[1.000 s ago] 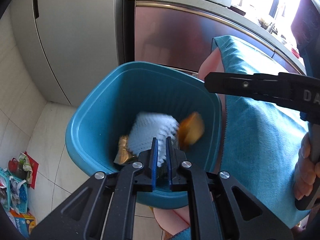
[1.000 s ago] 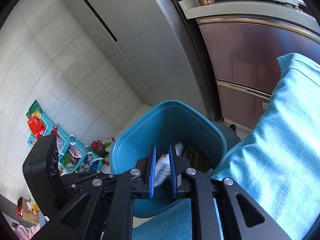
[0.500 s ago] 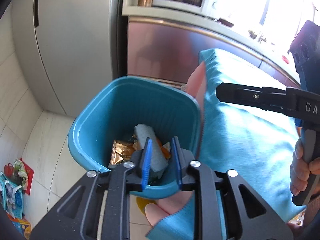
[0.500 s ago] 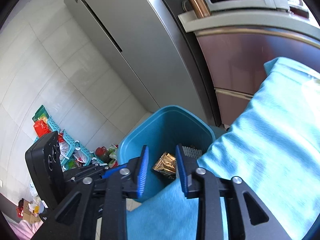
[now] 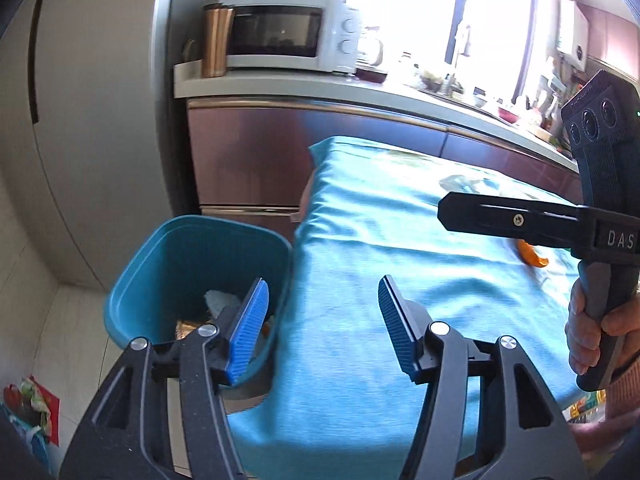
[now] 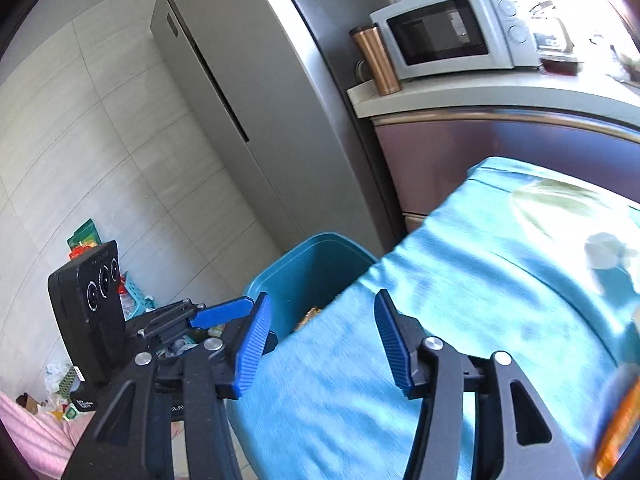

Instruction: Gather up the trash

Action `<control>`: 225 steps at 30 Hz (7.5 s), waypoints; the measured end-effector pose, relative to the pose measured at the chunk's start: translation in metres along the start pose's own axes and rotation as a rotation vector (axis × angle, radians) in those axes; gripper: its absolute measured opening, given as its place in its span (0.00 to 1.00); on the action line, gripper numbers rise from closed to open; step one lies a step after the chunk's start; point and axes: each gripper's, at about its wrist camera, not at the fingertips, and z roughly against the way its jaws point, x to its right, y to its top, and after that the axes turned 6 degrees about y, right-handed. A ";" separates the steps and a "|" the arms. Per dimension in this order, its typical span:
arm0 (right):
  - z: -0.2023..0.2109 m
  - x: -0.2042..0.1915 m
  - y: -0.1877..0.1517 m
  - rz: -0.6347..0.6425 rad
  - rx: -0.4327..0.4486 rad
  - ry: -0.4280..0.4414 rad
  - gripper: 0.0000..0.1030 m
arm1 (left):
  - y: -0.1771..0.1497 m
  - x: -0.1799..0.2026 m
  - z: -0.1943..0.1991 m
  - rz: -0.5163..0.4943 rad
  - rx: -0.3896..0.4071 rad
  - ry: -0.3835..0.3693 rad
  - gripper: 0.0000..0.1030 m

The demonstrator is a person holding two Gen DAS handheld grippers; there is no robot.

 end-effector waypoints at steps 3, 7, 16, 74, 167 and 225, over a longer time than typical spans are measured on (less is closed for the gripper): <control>0.024 0.010 -0.009 -0.020 0.029 -0.038 0.52 | 0.002 0.020 0.003 -0.030 0.008 -0.043 0.57; 0.059 0.022 -0.025 -0.043 0.067 -0.117 0.52 | 0.003 0.049 0.002 -0.065 0.005 -0.098 0.57; 0.123 0.072 -0.060 -0.170 0.134 -0.273 0.52 | 0.003 0.116 -0.013 -0.158 -0.028 -0.214 0.56; 0.212 0.218 -0.098 -0.499 0.229 -0.464 0.06 | 0.023 0.251 -0.101 -0.236 -0.242 -0.372 0.14; 0.174 0.112 -0.075 -0.332 0.229 -0.143 0.01 | 0.009 0.134 -0.021 -0.113 -0.136 -0.254 0.05; 0.026 0.039 -0.007 -0.151 0.046 0.106 0.01 | 0.007 -0.008 0.019 0.098 -0.064 -0.027 0.05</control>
